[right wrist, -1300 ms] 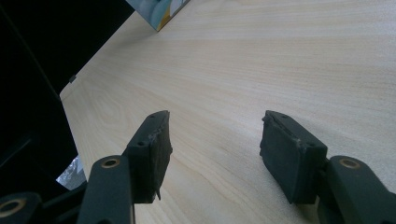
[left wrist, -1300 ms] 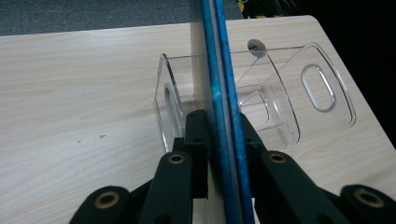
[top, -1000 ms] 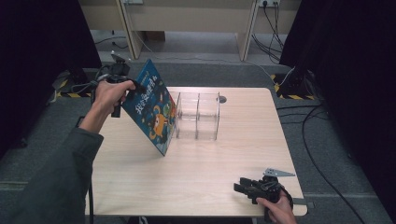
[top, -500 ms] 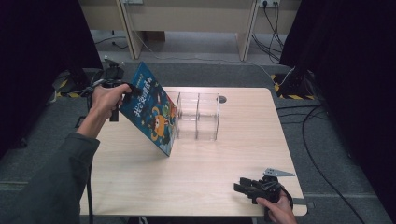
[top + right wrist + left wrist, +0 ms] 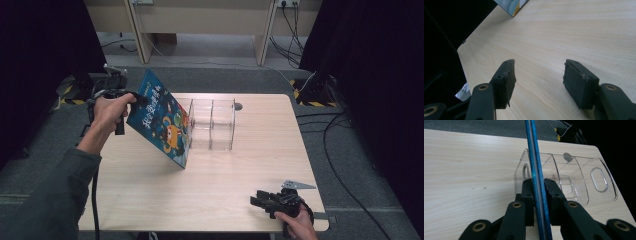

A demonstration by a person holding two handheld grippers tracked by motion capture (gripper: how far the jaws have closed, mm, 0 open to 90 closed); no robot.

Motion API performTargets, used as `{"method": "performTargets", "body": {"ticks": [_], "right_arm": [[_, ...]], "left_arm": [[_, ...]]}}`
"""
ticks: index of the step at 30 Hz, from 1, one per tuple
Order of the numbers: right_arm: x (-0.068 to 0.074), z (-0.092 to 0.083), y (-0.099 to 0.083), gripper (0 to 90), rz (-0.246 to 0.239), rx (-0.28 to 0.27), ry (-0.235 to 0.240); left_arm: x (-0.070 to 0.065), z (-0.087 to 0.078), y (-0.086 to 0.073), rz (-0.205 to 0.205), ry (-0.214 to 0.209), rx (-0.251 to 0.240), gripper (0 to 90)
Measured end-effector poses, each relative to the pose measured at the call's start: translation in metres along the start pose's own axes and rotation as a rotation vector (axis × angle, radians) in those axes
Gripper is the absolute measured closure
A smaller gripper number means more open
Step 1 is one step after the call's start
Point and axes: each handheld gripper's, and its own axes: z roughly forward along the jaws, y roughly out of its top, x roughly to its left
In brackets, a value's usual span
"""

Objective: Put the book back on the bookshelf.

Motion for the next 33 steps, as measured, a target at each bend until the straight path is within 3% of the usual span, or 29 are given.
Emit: {"method": "performTargets", "body": {"ticks": [19, 33], "right_arm": [[0.0, 0.0, 0.0, 43.1, 0.003, 0.0, 0.002], [0.0, 0.001, 0.0, 43.2, 0.005, 0.001, 0.005]], "left_arm": [[0.003, -0.006, -0.005, 0.007, -0.011, -0.006, 77.6], [0.006, -0.014, -0.009, 0.0, -0.052, -0.016, 76.0]]}}
